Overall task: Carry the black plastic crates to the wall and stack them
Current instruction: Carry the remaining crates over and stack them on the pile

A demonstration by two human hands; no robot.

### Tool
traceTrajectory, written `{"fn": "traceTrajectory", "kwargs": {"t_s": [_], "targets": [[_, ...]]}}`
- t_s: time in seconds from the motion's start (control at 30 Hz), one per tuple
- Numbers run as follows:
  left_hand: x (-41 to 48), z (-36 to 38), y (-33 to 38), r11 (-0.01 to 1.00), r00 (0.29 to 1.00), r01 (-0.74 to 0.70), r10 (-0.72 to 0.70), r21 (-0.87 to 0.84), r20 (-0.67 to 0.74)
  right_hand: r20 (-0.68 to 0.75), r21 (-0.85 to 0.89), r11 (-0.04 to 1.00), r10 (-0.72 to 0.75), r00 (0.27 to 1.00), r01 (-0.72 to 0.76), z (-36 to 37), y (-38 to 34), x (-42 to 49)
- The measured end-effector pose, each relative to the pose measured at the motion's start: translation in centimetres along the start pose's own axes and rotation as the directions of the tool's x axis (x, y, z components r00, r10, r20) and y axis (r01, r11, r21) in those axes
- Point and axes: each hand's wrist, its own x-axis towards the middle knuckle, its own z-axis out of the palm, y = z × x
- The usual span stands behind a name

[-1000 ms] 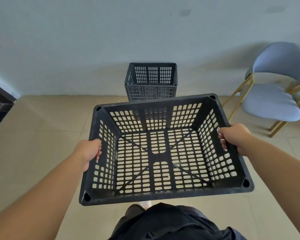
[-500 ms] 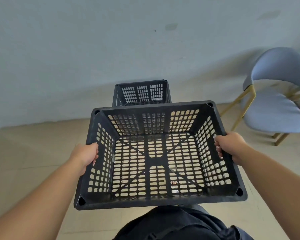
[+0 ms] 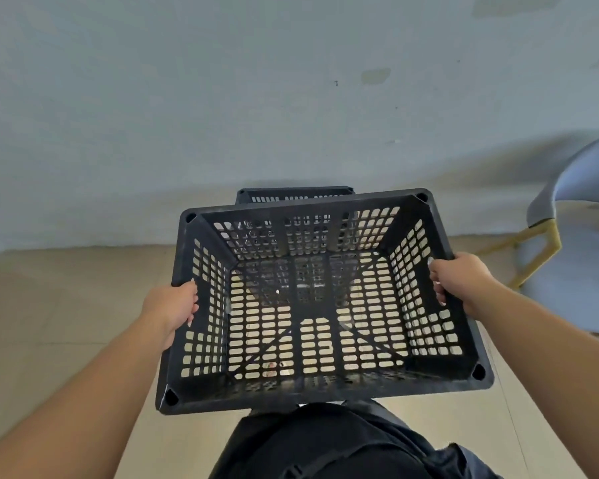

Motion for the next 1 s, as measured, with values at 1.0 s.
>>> {"fn": "traceTrajectory", "kwargs": {"t_s": [1.0], "targets": [[30.7, 6.6, 22.5, 0.996, 0.993, 0.011, -0.021, 0.088, 0.118, -0.092, -0.238, 0.971, -0.025, 0.995, 0.002, 12.6, -20.9, 22.8]]}}
